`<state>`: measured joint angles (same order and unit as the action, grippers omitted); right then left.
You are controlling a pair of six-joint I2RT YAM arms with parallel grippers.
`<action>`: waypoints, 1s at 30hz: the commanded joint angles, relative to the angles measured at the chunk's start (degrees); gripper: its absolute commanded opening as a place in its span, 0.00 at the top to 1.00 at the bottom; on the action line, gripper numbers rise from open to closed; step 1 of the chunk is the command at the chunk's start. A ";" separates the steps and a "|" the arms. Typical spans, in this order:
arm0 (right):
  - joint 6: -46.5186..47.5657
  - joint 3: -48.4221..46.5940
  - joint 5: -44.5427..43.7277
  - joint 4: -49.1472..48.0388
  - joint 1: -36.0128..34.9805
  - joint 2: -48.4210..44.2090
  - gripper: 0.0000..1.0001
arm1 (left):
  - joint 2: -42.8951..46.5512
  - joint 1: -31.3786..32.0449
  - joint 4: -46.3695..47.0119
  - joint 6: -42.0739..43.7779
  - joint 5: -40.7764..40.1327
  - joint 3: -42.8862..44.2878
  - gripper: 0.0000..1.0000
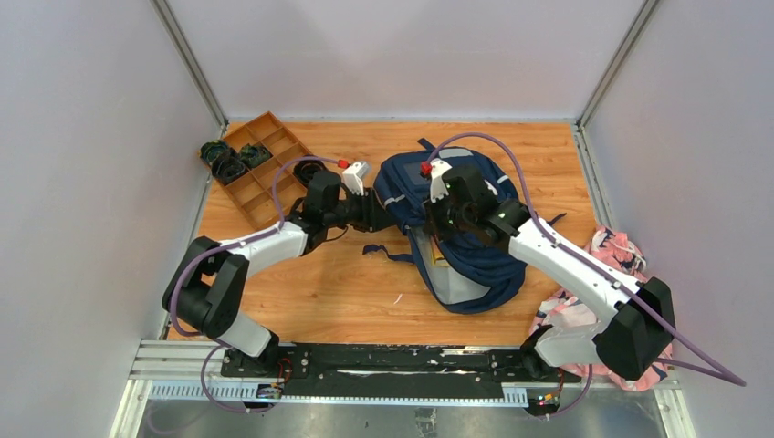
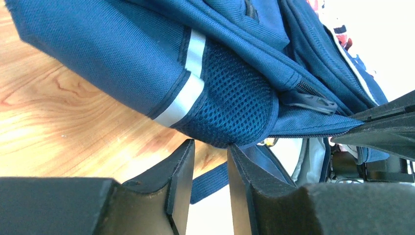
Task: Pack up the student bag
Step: Zip the student bag at the center of the board.
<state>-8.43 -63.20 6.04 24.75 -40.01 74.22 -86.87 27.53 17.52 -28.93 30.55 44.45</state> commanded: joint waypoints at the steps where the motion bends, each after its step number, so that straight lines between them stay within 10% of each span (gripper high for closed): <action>1: -1.47 -0.81 1.25 -4.36 1.25 -2.58 1.00 | -1.22 1.24 2.43 0.63 -0.24 2.49 0.61; 7: -1.60 -0.27 1.37 -4.35 1.69 -2.58 1.00 | 0.29 2.51 2.52 0.58 1.69 1.71 0.45; 13: -1.83 -0.17 1.49 -4.61 1.84 -2.12 1.00 | 4.56 4.58 2.56 -2.44 0.46 -0.10 0.73; 30: -2.29 0.34 1.64 -4.99 1.87 -2.08 1.00 | -1.31 5.25 9.78 -8.99 2.81 0.95 0.59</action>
<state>-9.78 -62.63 7.60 24.12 -39.20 74.06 -86.21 32.34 24.01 -36.80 34.61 44.60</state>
